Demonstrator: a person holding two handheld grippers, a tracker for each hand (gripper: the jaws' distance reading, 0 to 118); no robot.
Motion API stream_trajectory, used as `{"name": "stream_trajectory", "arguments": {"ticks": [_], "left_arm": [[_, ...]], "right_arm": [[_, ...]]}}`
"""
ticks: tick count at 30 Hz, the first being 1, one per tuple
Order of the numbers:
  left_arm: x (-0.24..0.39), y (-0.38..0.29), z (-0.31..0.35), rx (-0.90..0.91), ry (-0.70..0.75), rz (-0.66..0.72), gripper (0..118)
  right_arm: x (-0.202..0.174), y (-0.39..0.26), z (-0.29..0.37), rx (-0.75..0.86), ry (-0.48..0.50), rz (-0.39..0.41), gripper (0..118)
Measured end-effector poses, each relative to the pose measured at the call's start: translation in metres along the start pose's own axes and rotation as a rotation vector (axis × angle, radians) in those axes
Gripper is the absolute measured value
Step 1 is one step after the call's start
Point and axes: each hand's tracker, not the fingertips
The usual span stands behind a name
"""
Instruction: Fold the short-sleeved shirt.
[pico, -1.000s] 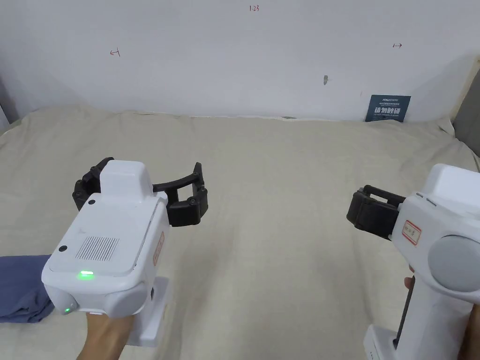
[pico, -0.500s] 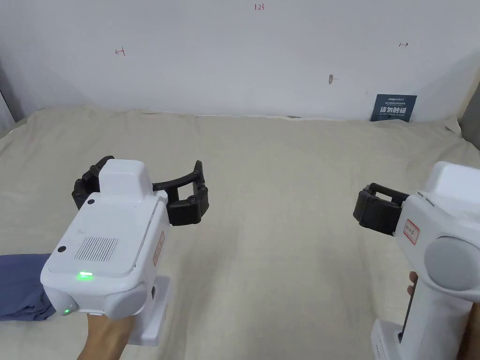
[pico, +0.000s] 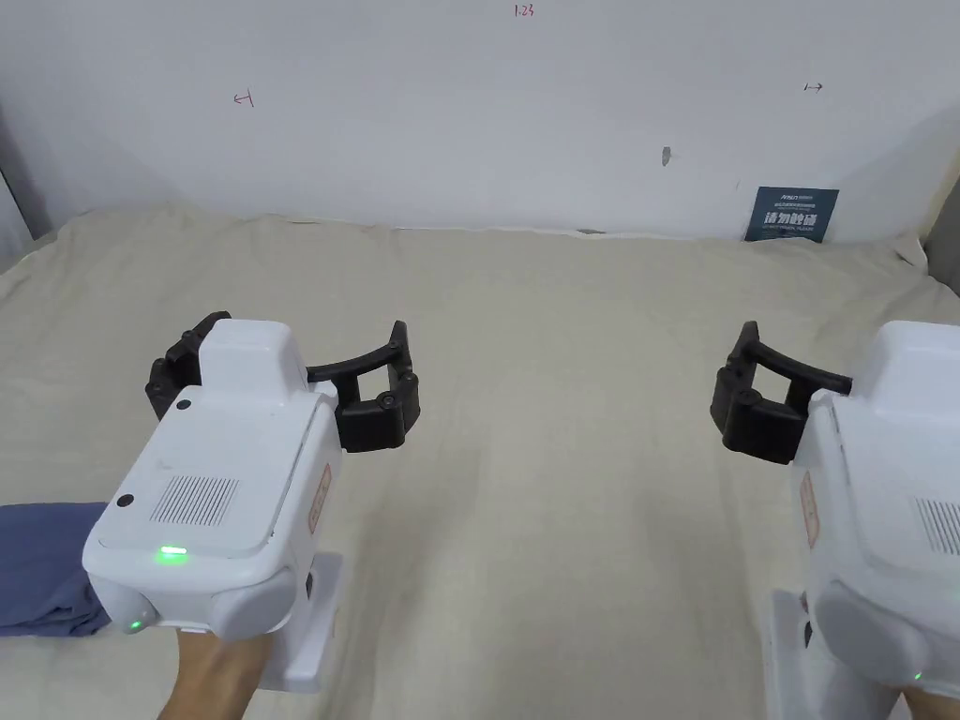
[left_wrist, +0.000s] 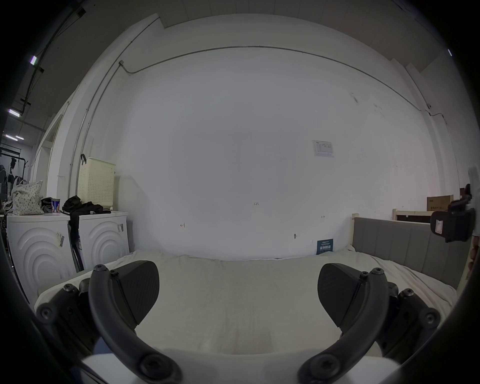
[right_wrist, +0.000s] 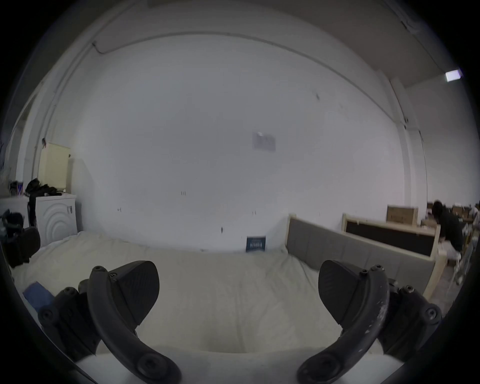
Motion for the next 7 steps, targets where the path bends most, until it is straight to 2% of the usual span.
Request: {"name": "stream_trajectory", "arguments": {"ticks": [2, 7], "left_arm": [[-0.0001, -0.0005, 0.0006, 0.001, 0.001, 0.0, 118], [0.0009, -0.0016, 0.002, 0.004, 0.001, 0.005, 118]], "right_arm": [[-0.0014, -0.0016, 0.0014, 0.027, -0.002, 0.03, 118], [-0.0007, -0.005, -0.0014, 0.026, 0.035, 0.009, 118]]}}
